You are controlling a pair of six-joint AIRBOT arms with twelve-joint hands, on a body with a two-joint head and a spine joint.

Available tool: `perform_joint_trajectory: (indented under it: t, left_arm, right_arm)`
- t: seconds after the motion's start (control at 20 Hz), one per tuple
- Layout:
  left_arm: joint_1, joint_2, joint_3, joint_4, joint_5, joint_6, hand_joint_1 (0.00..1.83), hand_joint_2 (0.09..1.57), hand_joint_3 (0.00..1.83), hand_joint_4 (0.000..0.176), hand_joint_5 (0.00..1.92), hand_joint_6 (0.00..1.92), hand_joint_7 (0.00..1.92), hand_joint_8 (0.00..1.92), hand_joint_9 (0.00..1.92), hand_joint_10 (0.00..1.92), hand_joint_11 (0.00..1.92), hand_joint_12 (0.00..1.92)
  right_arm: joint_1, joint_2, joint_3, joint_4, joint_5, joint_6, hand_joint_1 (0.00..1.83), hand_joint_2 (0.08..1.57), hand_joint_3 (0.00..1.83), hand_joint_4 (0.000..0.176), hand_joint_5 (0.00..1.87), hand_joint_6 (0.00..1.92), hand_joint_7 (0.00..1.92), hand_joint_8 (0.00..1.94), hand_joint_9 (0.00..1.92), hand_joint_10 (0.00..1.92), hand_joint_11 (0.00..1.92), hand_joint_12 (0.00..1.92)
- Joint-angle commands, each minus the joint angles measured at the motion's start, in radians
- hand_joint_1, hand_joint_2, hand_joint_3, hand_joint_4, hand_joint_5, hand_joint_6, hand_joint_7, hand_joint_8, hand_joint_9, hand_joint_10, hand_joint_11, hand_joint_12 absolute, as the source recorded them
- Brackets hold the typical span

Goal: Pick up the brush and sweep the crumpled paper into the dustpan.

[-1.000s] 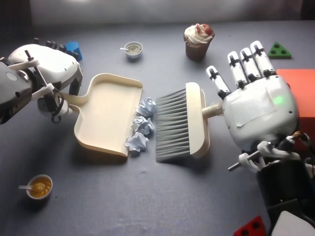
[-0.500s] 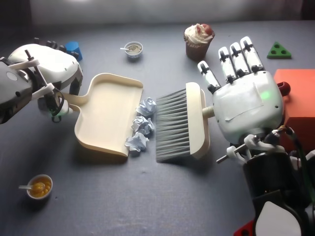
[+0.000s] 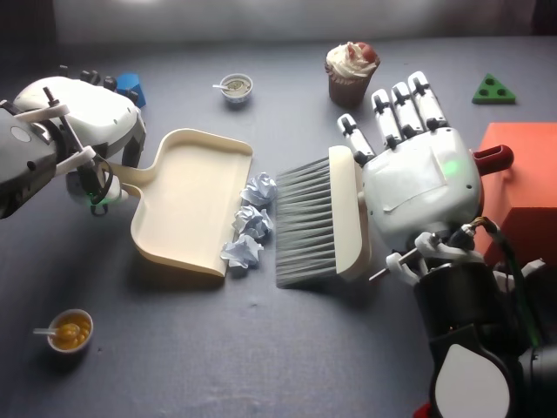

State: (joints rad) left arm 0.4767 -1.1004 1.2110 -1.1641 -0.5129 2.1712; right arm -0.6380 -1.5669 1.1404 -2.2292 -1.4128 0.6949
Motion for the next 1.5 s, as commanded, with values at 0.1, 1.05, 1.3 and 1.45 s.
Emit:
perform_joint_trajectory:
  t: [0.1, 1.05, 1.3, 1.45]
  left_arm:
    - [-0.012, 0.011, 0.006, 0.037, -0.079, 0.002, 1.09, 1.15, 0.0, 0.0, 0.92, 1.07, 0.43, 0.0, 0.3, 0.0, 0.28, 0.01]
    - [-0.016, 0.011, 0.009, 0.033, -0.075, 0.004, 1.08, 1.14, 0.0, 0.0, 0.93, 1.06, 0.42, 0.0, 0.31, 0.0, 0.29, 0.02]
    - [-0.018, 0.006, 0.01, 0.032, -0.079, 0.004, 1.09, 1.14, 0.0, 0.0, 0.95, 1.03, 0.44, 0.0, 0.32, 0.0, 0.31, 0.03]
    - [-0.02, 0.006, 0.01, 0.032, -0.079, 0.004, 1.1, 1.14, 0.0, 0.0, 0.94, 1.04, 0.44, 0.0, 0.32, 0.0, 0.31, 0.02]
  right_arm:
    - [0.016, -0.004, 0.012, -0.083, -0.077, 0.003, 1.14, 1.01, 0.01, 0.0, 0.17, 0.01, 0.16, 0.01, 0.22, 0.02, 0.21, 0.03]
    - [0.008, 0.009, 0.057, -0.098, -0.05, 0.023, 1.49, 1.15, 0.01, 0.067, 1.09, 1.92, 1.19, 1.94, 1.33, 1.92, 1.36, 1.92]
    - [0.023, 0.053, 0.03, -0.097, 0.015, -0.022, 1.54, 1.18, 0.0, 0.072, 1.11, 1.92, 1.19, 1.94, 1.29, 1.92, 1.31, 1.92]
    - [0.065, 0.086, 0.011, -0.06, 0.042, -0.075, 1.54, 1.19, 0.0, 0.079, 1.08, 1.92, 1.16, 1.94, 1.23, 1.92, 1.23, 1.92]
